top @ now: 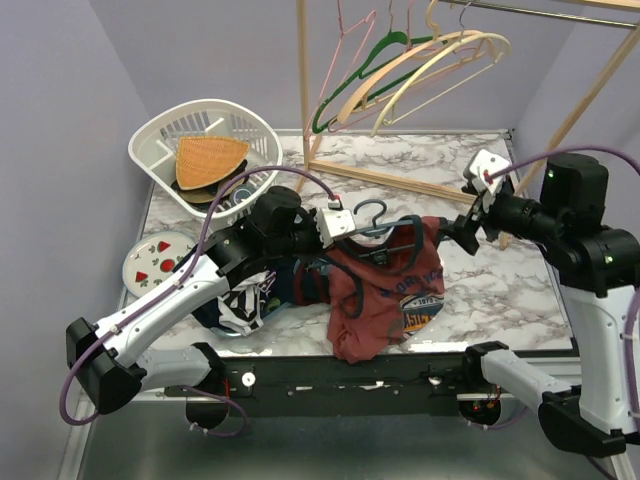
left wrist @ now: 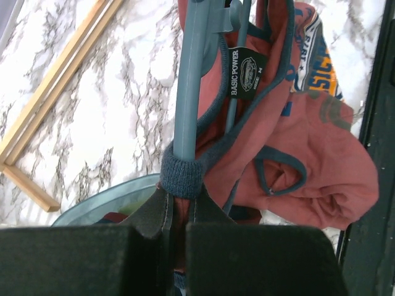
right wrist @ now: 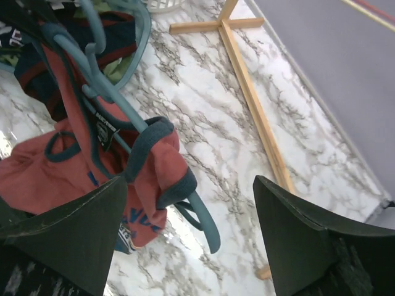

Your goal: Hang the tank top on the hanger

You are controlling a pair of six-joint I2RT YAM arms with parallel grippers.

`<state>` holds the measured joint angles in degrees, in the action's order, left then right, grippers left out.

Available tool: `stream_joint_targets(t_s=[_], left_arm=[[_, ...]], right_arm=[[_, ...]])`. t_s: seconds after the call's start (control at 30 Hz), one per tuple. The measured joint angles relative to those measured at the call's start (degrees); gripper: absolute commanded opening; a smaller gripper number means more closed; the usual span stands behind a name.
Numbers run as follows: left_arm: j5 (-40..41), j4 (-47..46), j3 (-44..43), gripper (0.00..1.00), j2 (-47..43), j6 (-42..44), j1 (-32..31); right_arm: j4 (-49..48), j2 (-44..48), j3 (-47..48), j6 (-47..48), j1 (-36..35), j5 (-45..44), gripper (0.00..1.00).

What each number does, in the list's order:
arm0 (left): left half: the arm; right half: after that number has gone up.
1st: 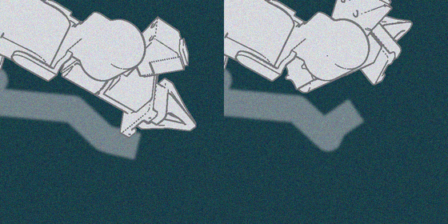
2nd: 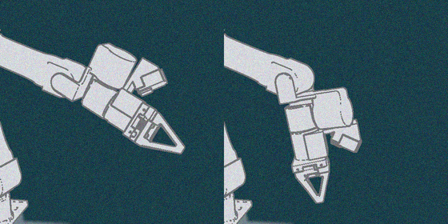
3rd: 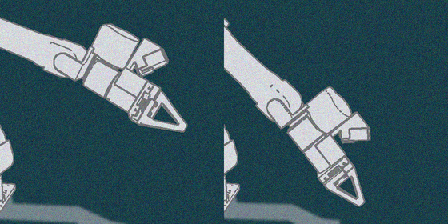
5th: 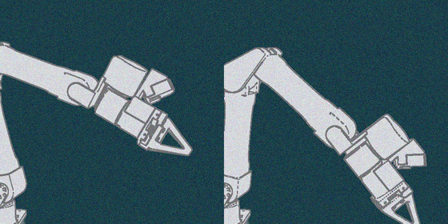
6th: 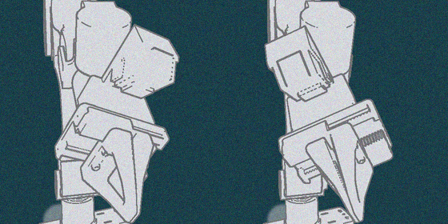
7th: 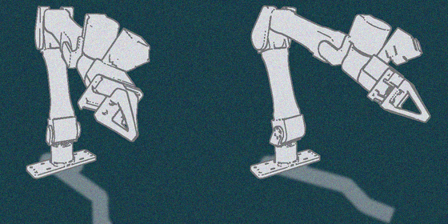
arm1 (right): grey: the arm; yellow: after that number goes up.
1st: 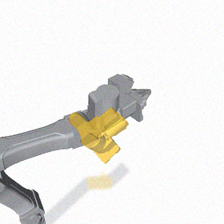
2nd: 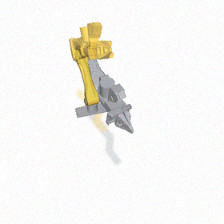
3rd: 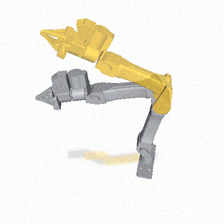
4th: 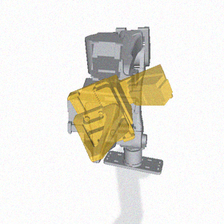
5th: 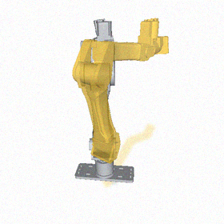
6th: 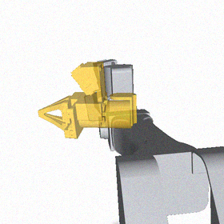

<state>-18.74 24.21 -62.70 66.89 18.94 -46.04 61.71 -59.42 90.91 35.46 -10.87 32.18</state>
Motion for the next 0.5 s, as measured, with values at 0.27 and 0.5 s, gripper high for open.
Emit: stream_joint_targets(t_s=[0.27, 0.5], left_arm=[[-3.5, 7.6, -10.8, 0.0, 3.5, 2.1, -1.9], [-3.6, 12.2, -15.0, 0.0, 6.3, 4.3, -5.3]], right_arm=[[11.1, 2.1, -3.8, 17.6, 0.0, 3.3, 0.91], [13.5, -0.4, -6.5, 24.5, 0.0, 4.4, 0.77]])
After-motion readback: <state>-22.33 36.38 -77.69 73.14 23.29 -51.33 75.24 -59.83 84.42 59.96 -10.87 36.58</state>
